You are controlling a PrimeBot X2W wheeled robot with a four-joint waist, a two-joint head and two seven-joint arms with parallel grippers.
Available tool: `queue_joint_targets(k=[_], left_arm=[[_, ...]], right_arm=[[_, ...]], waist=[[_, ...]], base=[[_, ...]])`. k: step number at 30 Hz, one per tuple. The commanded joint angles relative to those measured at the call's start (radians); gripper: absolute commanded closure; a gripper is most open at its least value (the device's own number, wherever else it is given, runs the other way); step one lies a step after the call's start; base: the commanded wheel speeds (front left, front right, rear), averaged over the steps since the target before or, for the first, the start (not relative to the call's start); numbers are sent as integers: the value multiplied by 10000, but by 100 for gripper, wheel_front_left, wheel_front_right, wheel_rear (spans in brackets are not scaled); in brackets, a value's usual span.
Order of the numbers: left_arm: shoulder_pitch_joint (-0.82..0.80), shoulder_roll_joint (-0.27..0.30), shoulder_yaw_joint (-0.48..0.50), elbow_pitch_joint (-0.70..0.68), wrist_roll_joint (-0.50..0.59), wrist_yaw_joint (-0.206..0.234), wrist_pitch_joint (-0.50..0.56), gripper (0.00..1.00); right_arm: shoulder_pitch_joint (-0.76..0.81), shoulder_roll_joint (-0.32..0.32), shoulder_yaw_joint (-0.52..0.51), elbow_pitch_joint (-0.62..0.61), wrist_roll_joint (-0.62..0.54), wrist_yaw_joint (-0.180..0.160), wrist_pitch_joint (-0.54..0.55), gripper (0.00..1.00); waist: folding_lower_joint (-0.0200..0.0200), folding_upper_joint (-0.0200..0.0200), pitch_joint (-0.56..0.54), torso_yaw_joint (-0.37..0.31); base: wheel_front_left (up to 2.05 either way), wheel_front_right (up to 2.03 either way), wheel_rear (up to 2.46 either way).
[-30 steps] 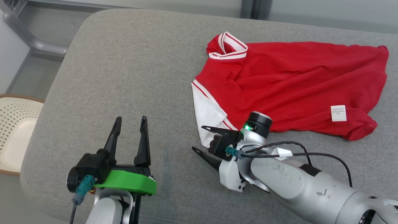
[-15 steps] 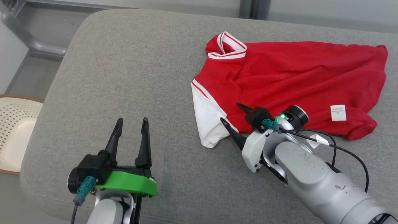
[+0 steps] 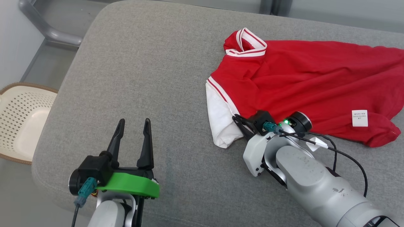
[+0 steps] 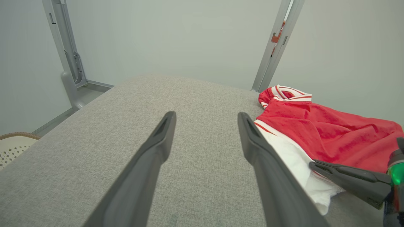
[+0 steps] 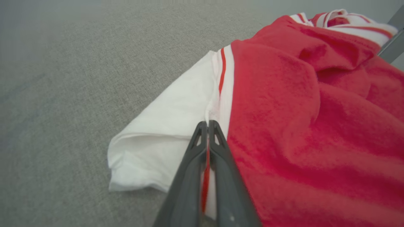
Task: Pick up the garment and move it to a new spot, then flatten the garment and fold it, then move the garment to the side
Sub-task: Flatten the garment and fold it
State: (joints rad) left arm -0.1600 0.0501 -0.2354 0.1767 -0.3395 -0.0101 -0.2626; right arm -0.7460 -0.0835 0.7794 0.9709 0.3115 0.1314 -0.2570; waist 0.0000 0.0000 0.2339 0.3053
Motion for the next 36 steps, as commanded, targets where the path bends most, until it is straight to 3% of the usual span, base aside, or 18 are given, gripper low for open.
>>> queue_joint_targets(k=[1, 8, 17, 25, 26, 27, 28, 32, 36], left_arm=[[-87, 11, 15, 6, -69, -3, -28, 0], [20, 11, 1, -8, -36, 9, -28, 0], [53, 11, -53, 38, 2, -17, -28, 0], [104, 11, -54, 43, 2, 24, -28, 0], [106, 11, -63, 42, -1, 30, -28, 0], [110, 11, -74, 41, -12, 42, -28, 0], [117, 11, -75, 38, -23, 55, -28, 0], [198, 11, 3, 9, -42, 84, -28, 0], [263, 11, 84, -44, -19, 84, -28, 0]], right_arm=[[-96, 52, -11, -30, -59, -15, -64, 100], [140, 242, 611, -794, 33, -15, -84, 100], [289, 319, 2785, -1787, 1179, -14, -88, 100], [-32, 323, 4061, -1950, 2177, -14, -88, 100], [-48, 322, 4140, -1901, 2227, -14, -88, 76], [-39, 325, 4233, -1907, 2328, -14, -88, 35], [-38, 332, 4289, -1952, 2404, -14, -87, 0], [-49, 314, 4161, -2205, 2666, -14, -86, 0], [19, 314, 3167, -2558, 2270, -16, -85, 0]], waist=[[0, 0, -21, 18], [0, 0, -113, 41], [0, 0, -201, 135], [0, 0, -240, 221], [0, 0, -247, 228], [0, 0, -254, 232], [0, 0, -260, 229], [0, 0, -302, 73], [0, 0, -397, -317]], base=[[0, 0, 0], [0, 0, 0], [0, 0, 0], [0, 0, 0], [0, 0, 0], [0, 0, 0], [0, 0, 0], [0, 0, 0], [0, 0, 0]])
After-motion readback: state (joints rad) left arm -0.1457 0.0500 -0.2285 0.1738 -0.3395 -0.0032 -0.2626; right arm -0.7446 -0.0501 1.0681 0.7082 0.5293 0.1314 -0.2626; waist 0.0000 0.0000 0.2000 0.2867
